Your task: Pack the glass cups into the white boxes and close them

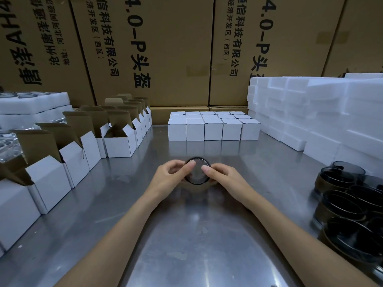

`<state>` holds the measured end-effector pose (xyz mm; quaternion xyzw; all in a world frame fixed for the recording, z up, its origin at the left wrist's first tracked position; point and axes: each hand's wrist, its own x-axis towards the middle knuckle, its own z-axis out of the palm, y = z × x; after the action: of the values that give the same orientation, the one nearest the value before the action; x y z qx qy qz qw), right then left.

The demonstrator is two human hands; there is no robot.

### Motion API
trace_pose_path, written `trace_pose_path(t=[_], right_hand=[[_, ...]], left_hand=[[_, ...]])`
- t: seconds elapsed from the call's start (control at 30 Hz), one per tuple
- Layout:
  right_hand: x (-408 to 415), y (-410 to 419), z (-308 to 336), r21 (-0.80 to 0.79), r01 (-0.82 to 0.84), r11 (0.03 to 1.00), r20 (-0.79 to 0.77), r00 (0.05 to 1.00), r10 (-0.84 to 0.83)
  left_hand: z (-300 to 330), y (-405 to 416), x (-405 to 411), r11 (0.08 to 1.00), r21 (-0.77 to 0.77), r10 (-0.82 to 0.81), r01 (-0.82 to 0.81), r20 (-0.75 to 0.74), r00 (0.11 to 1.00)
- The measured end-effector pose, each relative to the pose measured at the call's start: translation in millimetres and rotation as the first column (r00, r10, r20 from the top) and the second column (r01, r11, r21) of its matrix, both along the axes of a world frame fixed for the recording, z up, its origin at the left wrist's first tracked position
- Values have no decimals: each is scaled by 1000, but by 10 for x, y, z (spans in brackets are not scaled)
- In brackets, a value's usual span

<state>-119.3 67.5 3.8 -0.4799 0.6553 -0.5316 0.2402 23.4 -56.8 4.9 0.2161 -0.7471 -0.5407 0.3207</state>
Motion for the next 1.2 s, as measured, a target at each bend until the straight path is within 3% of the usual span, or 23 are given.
trace_pose_path(t=[0.17,0.33,0.47,0.53,0.6,0.77,0.9,1.07,1.2], right_hand=[[-29,3,2,-104,3,995,30,1000,0],[-57,-6,-19,-129,6,992,-30,1000,-10],[-58,-26,-41,-148,31,988,-75,996,-43],[-50,-31,-49,-168,62,984,-103,991,-80],[-46,-26,-54,-178,84,980,-151,982,-112],[16,-44,-72,-140,23,990,-272,960,-61],[19,-58,-64,-211,115,971,-331,926,-182],[46,-49,-41,-291,113,950,-504,826,-253],[50,-58,-41,-208,75,975,-482,860,-169]], left_hand=[[-4,-48,45,992,-2,-128,128,-68,989],[-14,-59,39,992,-36,-127,125,-58,990],[-30,-31,17,950,-309,-36,47,42,998],[-26,7,-10,864,-503,33,-17,22,999],[-14,32,-23,798,-597,70,-82,-42,997],[-26,39,-16,828,-550,81,-108,-73,994],[-36,33,-22,867,-492,58,-80,-60,997],[-33,45,-46,698,-707,106,-112,-53,993],[-49,16,-31,787,-602,116,-135,-71,991]])
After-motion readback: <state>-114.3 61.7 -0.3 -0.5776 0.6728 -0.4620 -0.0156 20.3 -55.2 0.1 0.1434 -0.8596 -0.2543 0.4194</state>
